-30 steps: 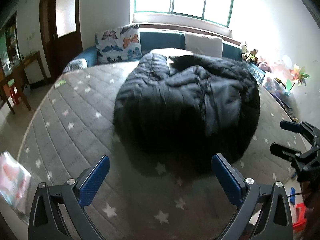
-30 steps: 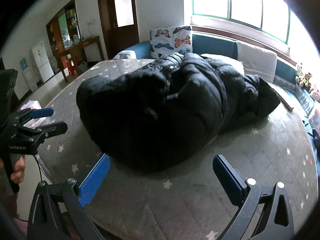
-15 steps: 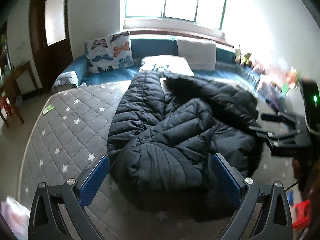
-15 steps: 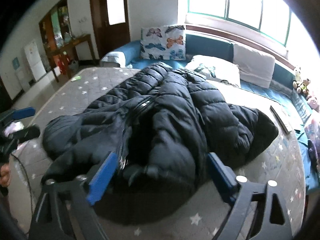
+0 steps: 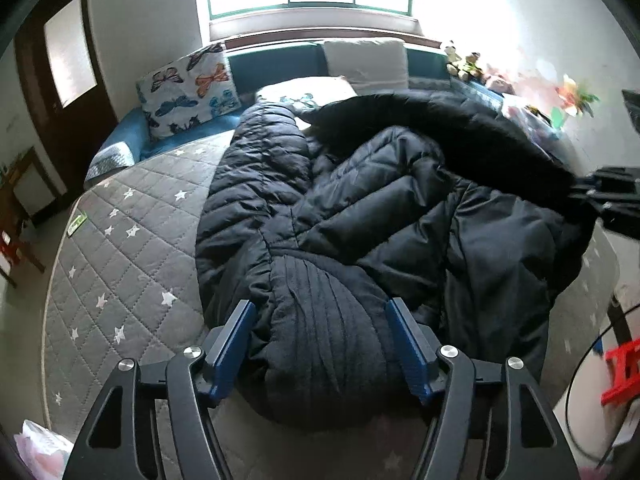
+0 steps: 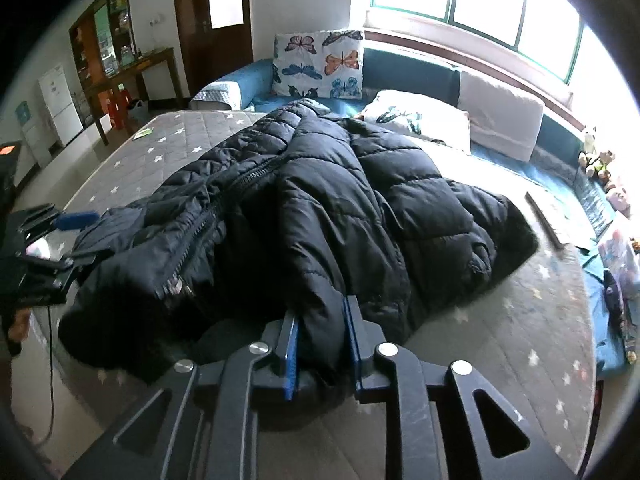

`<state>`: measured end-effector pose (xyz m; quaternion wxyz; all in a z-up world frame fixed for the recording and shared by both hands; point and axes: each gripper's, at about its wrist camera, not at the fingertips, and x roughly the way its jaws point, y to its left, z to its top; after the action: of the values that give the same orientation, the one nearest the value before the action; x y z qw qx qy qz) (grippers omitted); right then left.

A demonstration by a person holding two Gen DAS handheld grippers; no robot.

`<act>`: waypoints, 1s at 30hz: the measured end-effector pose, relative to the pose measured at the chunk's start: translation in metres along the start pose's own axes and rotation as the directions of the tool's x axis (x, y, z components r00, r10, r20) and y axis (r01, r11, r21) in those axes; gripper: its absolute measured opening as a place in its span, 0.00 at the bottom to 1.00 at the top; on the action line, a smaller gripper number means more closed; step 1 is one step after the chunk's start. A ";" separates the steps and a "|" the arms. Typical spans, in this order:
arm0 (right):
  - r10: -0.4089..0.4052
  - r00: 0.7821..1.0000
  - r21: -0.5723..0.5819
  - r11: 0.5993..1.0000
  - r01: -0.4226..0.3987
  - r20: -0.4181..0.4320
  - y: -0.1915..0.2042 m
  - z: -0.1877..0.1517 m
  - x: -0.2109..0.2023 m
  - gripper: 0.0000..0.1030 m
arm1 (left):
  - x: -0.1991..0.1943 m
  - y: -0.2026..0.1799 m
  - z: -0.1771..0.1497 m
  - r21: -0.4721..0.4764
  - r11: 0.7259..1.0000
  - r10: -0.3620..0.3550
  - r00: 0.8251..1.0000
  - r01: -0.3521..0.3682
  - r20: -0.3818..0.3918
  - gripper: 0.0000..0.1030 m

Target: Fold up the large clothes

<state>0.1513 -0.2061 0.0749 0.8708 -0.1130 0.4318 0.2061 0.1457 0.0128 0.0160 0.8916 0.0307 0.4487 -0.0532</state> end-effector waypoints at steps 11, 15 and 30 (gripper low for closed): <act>-0.043 0.993 0.090 0.995 0.052 -0.107 -0.012 -0.098 -0.045 0.17 | -0.021 -0.019 -0.075 0.138 0.990 -0.020 0.998 0.028 -0.061 0.68; -0.048 0.977 0.167 0.982 0.084 -0.208 -0.029 -0.129 -0.042 0.17 | -0.033 -0.013 -0.080 0.144 0.989 -0.029 0.997 0.040 -0.073 0.68; -0.013 0.998 -0.021 1.000 0.012 -0.067 0.009 -0.056 -0.054 0.64 | -0.025 -0.065 -0.026 0.242 0.950 -0.189 0.981 0.196 -0.051 0.68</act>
<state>0.0781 -0.2330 0.0845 0.8560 -0.1315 0.4578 0.2010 0.1019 -0.0469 0.0202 0.8652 0.0979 0.4516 -0.1946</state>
